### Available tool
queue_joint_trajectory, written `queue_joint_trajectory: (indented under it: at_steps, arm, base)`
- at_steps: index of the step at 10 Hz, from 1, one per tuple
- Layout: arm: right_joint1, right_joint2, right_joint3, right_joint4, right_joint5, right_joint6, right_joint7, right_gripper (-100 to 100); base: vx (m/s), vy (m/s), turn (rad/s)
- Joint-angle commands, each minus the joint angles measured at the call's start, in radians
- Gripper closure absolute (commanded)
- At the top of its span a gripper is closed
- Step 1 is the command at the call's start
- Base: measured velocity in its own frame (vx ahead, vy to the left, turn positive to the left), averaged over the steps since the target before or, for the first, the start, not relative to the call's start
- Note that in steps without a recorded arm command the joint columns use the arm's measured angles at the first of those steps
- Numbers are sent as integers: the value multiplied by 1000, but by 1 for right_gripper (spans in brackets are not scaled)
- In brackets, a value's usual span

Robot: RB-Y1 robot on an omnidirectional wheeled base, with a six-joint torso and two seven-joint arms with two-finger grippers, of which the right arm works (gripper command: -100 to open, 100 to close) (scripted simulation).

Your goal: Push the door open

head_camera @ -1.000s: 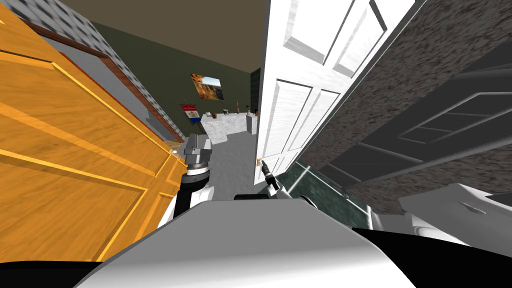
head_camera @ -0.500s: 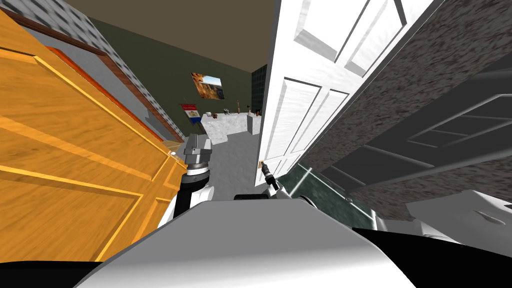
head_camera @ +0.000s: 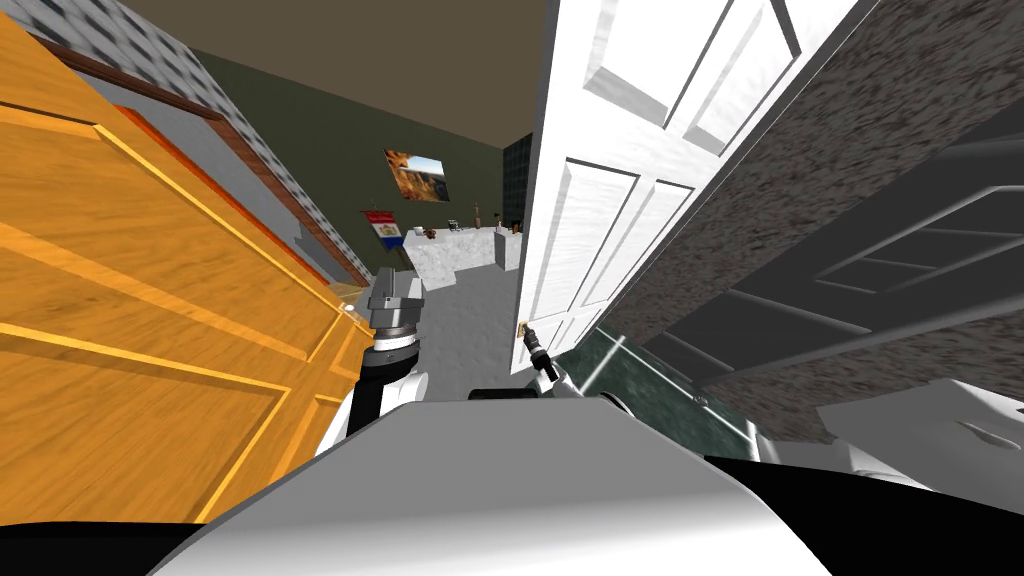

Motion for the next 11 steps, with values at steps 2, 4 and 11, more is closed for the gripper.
queue_joint_trajectory:
  at_steps: [2,4,11]
  arm:
    - [-6,-10,-30,4,-4,-4,7,100]
    - [-5,-16,-57,5,-7,-3,14,100]
    - [-2,-27,-146,6,-16,1,38,100]
  base:
    - [134,76,-10]
    - [160,93,-3]
    - [144,82,-18]
